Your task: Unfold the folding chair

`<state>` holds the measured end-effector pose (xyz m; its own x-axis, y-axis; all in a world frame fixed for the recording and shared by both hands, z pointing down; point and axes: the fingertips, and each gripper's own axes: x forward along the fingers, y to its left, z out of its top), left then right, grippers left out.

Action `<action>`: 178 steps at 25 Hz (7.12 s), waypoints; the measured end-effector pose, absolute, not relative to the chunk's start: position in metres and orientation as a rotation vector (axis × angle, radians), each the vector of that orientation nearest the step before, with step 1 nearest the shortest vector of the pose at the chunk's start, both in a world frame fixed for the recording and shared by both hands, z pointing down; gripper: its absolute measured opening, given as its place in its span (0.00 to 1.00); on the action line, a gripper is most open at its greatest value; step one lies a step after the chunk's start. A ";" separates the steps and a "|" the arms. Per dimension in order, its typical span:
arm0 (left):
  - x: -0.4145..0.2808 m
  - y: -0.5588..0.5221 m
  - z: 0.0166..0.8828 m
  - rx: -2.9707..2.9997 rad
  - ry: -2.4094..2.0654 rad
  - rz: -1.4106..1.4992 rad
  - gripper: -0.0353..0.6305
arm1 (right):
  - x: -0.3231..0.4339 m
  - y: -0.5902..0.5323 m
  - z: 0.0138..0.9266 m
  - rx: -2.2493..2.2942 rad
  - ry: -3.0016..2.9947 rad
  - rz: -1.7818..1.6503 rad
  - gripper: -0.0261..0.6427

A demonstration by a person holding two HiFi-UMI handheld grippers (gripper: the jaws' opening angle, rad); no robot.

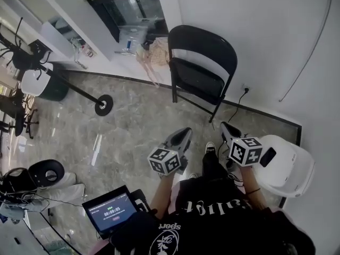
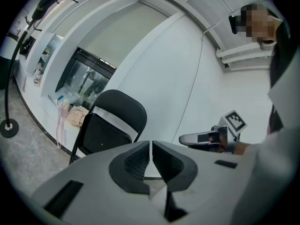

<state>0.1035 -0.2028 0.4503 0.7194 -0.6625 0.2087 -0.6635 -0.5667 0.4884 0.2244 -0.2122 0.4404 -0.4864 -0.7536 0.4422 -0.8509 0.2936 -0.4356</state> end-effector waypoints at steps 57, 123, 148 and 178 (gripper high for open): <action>0.175 -0.587 0.615 1.780 -0.828 0.023 0.47 | 0.262 -0.646 0.391 0.959 -2.244 0.341 0.39; 0.087 -0.473 0.647 1.266 -1.005 -0.635 0.17 | 0.113 -0.491 0.429 0.335 -2.153 0.585 0.17; -0.179 -0.298 0.645 1.436 -0.936 -0.411 0.16 | -0.119 -0.307 0.433 0.687 -2.167 0.955 0.18; -0.362 -0.162 0.695 1.327 -1.080 -0.710 0.23 | -0.162 -0.284 0.468 0.492 -2.231 0.995 0.21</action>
